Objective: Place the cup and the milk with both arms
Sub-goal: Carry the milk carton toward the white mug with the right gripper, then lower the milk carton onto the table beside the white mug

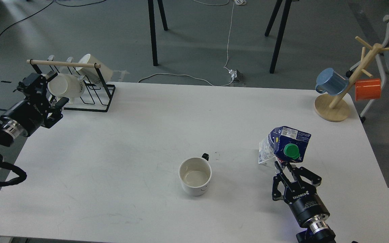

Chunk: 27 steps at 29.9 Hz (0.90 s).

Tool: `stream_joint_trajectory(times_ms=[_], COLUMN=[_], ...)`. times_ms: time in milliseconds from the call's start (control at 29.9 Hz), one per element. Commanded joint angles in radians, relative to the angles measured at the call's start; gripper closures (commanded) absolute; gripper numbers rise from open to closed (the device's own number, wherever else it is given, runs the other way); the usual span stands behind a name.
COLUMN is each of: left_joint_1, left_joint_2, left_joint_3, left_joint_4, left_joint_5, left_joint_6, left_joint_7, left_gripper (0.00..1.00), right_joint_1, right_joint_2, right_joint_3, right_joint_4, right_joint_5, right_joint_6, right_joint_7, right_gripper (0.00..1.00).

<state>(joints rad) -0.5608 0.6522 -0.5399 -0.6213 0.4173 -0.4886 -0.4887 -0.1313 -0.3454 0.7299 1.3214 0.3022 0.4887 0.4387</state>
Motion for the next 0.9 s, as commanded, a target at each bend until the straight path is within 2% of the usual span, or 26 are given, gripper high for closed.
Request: stream_joint_trajectory(times_ms=[0, 334, 869], left_joint_1=[0.001, 0.002, 0.012], left_joint_2=[-0.002, 0.003, 0.004], left_joint_3=[0.0, 0.0, 0.002], left_joint_4=[0.0, 0.0, 0.0], left_joint_5=[0.0, 0.0, 0.001], left_joint_6=[0.0, 0.0, 0.0], left_joint_7=[0.0, 0.0, 0.0], left_gripper=[0.01, 0.01, 0.01], right_joint_1=[-0.025, -0.014, -0.01], right_joint_2=[0.002, 0.083, 0.114], right_joint_3=[-0.003, -0.061, -0.104], right_joint_4=[0.024, 0.018, -0.004], right_joint_5=[-0.032, -0.087, -0.115], right_joint_6=[0.0, 0.0, 0.0], right_joint_7=[0.0, -0.002, -0.006], right_gripper=[0.76, 0.77, 0.77])
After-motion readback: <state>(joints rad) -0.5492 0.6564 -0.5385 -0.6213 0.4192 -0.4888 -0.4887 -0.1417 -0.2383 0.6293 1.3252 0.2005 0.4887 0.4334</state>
